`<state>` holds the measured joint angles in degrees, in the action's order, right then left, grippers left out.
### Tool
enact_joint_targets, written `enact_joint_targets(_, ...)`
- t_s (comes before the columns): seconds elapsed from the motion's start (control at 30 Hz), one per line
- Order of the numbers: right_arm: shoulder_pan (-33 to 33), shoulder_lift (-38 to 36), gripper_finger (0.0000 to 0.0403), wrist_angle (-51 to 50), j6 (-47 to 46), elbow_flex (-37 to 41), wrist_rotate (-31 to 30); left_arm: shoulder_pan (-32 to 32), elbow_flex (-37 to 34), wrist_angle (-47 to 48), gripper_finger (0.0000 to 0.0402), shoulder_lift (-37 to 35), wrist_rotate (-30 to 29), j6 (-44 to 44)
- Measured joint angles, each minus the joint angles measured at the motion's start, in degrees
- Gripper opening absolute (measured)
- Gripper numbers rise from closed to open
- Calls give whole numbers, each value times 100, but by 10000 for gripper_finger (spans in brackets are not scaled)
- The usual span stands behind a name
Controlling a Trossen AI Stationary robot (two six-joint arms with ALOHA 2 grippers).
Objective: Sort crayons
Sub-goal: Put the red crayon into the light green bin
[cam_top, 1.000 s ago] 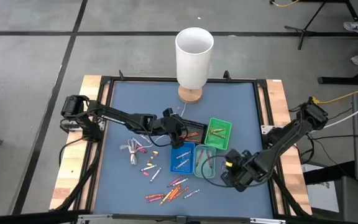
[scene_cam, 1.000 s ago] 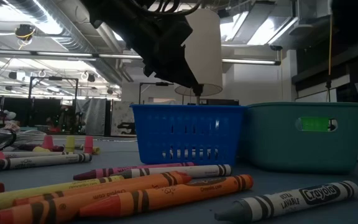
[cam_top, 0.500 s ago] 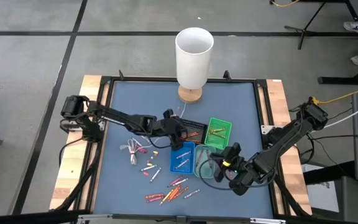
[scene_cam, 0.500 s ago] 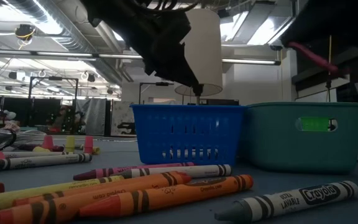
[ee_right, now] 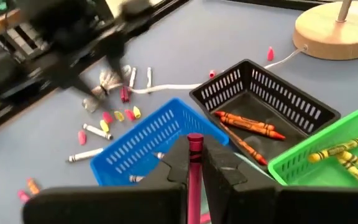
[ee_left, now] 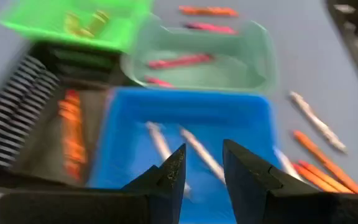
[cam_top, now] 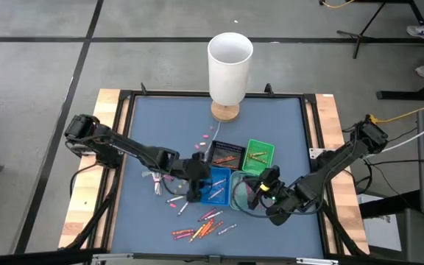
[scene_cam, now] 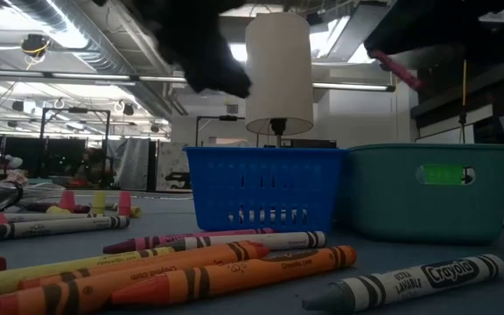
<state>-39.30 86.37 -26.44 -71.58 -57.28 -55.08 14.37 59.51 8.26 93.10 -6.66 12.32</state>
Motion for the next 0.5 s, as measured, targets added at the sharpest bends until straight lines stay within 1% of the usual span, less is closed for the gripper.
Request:
enact_joint_targets(0.13,220,25,21,9,-1,2,255,409,2,460,89,-6,212,478)
enact_joint_targets(0.3,488,98,21,55,-7,2,681,882,2,1070,89,-5,187,963)
enact_joint_targets(0.4,582,114,24,75,-6,2,909,1107,0,1278,89,-5,161,1255)
enact_joint_targets(0.5,644,112,41,101,4,0,968,1291,0,1503,89,28,39,1584)
